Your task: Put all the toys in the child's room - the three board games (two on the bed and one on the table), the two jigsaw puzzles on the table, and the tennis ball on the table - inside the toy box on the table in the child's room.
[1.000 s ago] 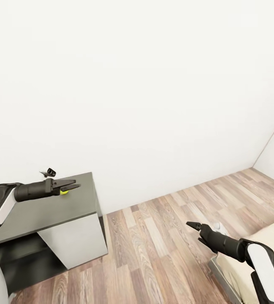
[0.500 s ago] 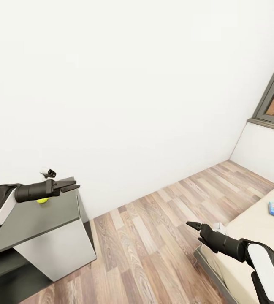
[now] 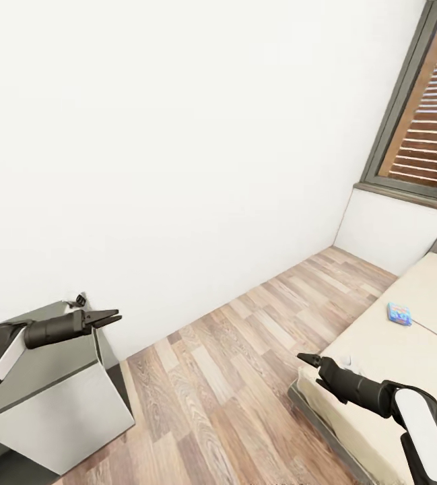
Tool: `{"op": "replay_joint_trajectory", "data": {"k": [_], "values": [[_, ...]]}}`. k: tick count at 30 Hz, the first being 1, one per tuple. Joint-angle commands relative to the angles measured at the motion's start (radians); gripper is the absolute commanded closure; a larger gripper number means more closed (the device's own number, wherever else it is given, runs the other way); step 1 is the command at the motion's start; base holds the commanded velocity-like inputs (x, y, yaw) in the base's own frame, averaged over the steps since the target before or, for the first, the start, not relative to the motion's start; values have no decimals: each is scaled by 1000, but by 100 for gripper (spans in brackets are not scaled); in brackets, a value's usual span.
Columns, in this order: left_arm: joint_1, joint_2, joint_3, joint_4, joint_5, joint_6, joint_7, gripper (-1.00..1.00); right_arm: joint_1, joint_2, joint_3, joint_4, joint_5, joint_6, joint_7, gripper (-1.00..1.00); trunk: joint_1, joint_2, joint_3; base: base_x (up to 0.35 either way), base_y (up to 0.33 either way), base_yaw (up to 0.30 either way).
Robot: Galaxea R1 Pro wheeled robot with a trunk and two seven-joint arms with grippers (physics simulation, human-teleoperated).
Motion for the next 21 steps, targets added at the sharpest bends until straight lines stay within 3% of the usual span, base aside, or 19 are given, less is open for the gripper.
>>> {"op": "replay_joint_trajectory", "data": {"k": [1, 21], "values": [[1, 1, -4, 3, 7, 5, -3, -100, -1, 0, 0, -1, -10, 4, -10, -100, 1, -2, -2, 0, 0, -277], [18, 2, -5, 22, 5, -21, -7, -100, -1, 1, 0, -1, 0, 4, 30, -100, 1, -2, -2, 0, 0, -277]]}}
